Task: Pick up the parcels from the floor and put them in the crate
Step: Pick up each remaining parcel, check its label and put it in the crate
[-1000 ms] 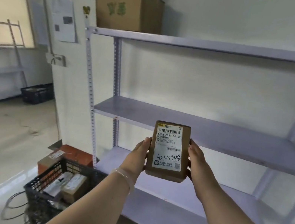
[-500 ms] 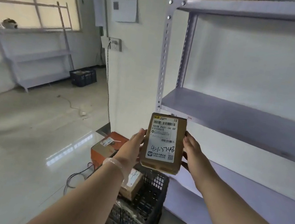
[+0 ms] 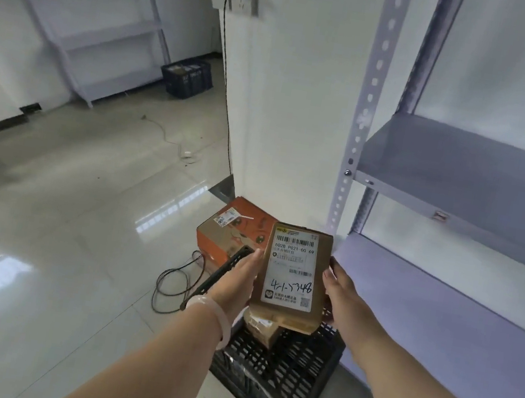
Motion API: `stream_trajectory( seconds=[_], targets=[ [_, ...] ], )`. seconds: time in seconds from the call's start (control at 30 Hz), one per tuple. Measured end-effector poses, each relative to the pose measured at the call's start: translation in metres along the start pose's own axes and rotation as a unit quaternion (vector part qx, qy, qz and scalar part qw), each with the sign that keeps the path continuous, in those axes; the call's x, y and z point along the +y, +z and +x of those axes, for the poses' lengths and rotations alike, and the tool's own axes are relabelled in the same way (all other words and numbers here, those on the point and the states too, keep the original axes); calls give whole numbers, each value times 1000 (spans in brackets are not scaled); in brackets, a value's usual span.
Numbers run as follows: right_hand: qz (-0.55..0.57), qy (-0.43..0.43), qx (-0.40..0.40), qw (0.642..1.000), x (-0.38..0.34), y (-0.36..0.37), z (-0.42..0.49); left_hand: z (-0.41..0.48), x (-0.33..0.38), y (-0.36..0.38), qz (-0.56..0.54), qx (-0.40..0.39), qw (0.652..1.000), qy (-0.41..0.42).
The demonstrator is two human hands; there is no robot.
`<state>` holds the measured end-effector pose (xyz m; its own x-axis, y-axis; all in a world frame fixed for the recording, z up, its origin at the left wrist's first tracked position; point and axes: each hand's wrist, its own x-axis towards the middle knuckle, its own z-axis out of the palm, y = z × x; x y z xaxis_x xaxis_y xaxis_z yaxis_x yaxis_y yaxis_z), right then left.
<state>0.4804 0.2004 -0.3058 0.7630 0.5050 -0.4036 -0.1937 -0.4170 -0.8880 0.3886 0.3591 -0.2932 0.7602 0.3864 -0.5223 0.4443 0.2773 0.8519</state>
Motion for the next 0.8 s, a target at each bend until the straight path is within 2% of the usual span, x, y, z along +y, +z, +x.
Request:
stream_trajectory(
  seconds=[0.1,0.2,0.3,0.43,0.57,0.67,0.73,0.8],
  targets=[
    [28,34,-35,998,23,14,29,27,-18,-10,17,4,998,-54],
    [76,107,-54,990,51,33,46,54,-41,-19,34,-7,995,-92],
    [96,183,-50,977,76,52,70,88,-61,-33,49,-19,990,-131],
    [107,236,-11,966,97,83,125,155,-98,-60,75,-12,981,-178],
    [177,296,24,938,123,133,187,222,-113,-98,164,25,972,-164],
    [211,316,63,923,146,171,235,278,-130,-127,234,9,959,-159],
    [234,322,86,913,160,191,264,311,-142,-141,306,0,944,-119],
    [250,324,95,907,175,207,288,340,-152,-146,311,-4,944,-109]
  ],
)
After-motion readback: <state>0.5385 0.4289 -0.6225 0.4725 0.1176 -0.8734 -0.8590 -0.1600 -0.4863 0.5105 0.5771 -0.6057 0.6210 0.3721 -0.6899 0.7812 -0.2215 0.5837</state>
